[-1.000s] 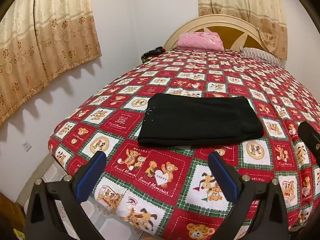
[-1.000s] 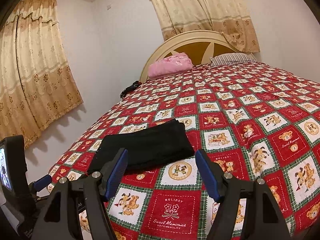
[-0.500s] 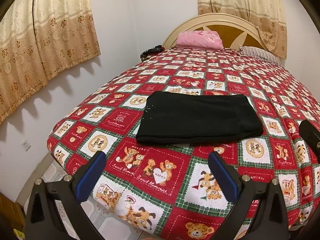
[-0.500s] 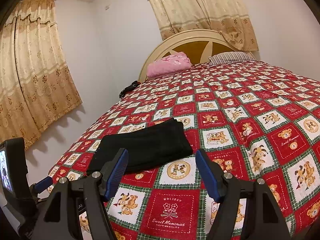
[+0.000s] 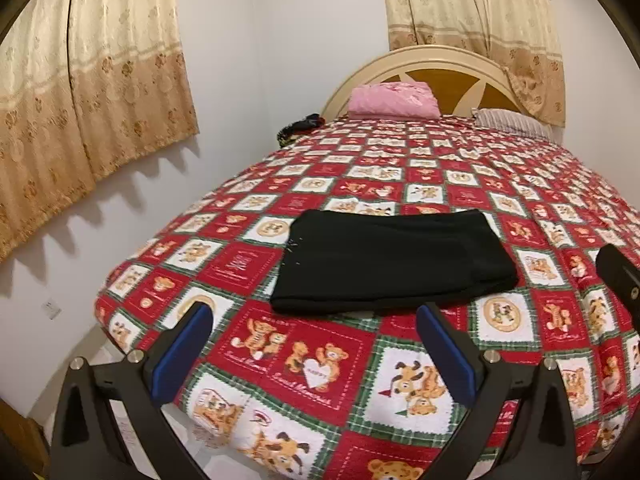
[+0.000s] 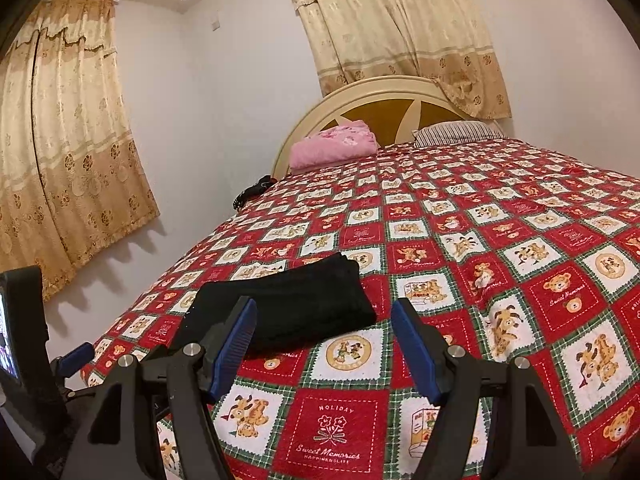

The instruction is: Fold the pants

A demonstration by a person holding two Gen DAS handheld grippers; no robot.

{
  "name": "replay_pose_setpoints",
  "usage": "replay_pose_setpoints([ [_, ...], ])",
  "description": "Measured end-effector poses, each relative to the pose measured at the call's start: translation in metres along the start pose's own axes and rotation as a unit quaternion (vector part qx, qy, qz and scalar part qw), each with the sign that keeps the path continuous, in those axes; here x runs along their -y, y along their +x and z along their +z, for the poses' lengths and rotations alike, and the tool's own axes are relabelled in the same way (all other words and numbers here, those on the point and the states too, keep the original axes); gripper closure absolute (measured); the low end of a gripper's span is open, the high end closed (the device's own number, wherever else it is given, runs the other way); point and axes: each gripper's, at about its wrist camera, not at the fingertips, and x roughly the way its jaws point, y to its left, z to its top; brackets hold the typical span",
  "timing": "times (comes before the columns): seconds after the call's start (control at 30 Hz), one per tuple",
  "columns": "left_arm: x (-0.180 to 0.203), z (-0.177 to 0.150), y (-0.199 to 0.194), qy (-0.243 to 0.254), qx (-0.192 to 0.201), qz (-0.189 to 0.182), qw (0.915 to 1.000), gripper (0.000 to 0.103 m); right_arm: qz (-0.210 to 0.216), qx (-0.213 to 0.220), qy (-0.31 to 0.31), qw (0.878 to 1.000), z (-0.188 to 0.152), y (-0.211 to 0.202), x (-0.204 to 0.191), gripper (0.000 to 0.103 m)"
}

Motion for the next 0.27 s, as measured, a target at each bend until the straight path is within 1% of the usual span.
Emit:
replay_pose_setpoints([
  [0.27, 0.0037, -0.0014, 0.0043, 0.006, -0.006, 0.006, 0.9999, 0.0, -0.003, -0.003, 0.005, 1.0, 0.0007, 0.0003, 0.0017, 0.032],
])
